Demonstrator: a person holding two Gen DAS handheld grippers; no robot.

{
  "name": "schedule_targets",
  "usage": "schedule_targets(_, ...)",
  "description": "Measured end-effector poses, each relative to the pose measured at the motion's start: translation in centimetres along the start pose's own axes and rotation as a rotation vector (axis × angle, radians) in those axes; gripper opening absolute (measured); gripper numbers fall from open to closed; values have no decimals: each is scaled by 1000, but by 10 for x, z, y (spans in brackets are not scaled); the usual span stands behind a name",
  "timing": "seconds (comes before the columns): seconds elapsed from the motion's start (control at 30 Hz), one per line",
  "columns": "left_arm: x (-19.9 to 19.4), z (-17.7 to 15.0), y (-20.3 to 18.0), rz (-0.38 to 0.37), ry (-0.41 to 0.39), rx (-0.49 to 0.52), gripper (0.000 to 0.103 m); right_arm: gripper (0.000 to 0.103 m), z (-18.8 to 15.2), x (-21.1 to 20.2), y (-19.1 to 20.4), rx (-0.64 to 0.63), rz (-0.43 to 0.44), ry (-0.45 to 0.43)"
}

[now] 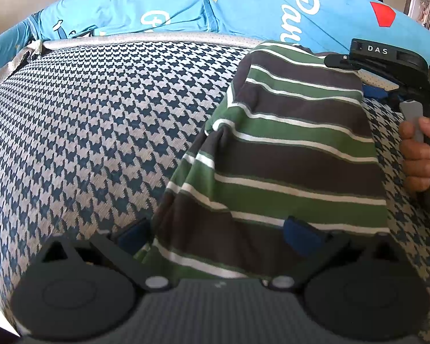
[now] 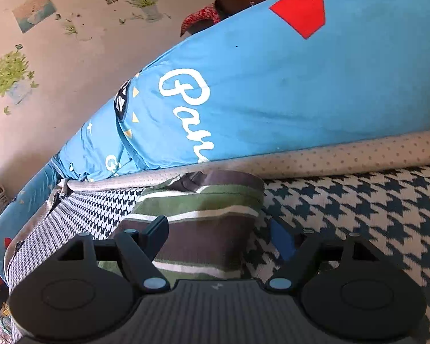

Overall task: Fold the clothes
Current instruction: 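Close the right gripper on the end of the striped strip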

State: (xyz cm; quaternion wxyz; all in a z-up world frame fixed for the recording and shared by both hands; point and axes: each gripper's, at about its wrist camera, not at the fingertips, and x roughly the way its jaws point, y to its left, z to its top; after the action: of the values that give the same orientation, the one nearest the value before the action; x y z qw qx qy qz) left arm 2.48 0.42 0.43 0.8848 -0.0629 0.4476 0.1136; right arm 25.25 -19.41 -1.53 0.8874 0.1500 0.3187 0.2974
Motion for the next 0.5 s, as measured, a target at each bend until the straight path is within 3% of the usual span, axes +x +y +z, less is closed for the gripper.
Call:
schedule_targets(0.27, -1, -2, 1, -3, -6, 9, 103, 76, 0, 7, 1, -11, 35, 2)
schedule_targets(0.33, -2, -2, 1, -6, -6, 12, 103, 66, 0, 9, 1, -11, 47, 8)
schedule_targets(0.5, -3, -4, 0, 1, -14, 18, 103, 55, 1, 14, -4, 16, 102, 24)
